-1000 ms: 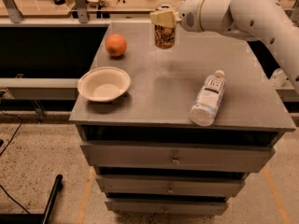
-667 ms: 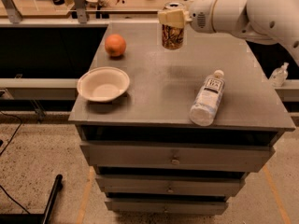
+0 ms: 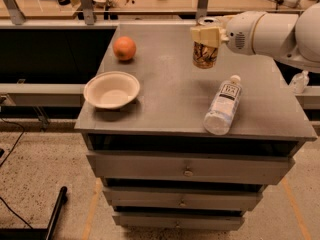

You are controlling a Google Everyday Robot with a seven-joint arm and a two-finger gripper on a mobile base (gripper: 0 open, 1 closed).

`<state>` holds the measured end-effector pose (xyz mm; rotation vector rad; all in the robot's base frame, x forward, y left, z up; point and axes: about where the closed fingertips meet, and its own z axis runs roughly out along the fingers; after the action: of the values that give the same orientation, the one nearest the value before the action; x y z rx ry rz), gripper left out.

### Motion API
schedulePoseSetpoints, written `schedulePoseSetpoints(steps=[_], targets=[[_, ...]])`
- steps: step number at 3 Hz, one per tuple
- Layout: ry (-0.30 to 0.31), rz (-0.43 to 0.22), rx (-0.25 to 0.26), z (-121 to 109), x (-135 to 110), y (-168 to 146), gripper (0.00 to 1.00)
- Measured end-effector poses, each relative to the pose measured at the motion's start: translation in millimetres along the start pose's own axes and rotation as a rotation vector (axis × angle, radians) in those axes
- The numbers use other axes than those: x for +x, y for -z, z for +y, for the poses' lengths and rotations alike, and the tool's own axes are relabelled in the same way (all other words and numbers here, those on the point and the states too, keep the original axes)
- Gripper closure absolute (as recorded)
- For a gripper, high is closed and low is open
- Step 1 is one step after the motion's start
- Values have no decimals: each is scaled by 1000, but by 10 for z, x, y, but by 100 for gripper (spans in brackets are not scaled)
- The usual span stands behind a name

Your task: Move orange can near blue plastic bottle

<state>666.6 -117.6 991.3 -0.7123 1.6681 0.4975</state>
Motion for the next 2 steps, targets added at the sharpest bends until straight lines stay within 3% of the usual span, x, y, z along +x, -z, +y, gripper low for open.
schedulePoseSetpoints(steps=[1, 2], targets=[[12, -42, -18, 76, 258, 142, 97], [34, -59, -58, 178, 421, 200, 75]])
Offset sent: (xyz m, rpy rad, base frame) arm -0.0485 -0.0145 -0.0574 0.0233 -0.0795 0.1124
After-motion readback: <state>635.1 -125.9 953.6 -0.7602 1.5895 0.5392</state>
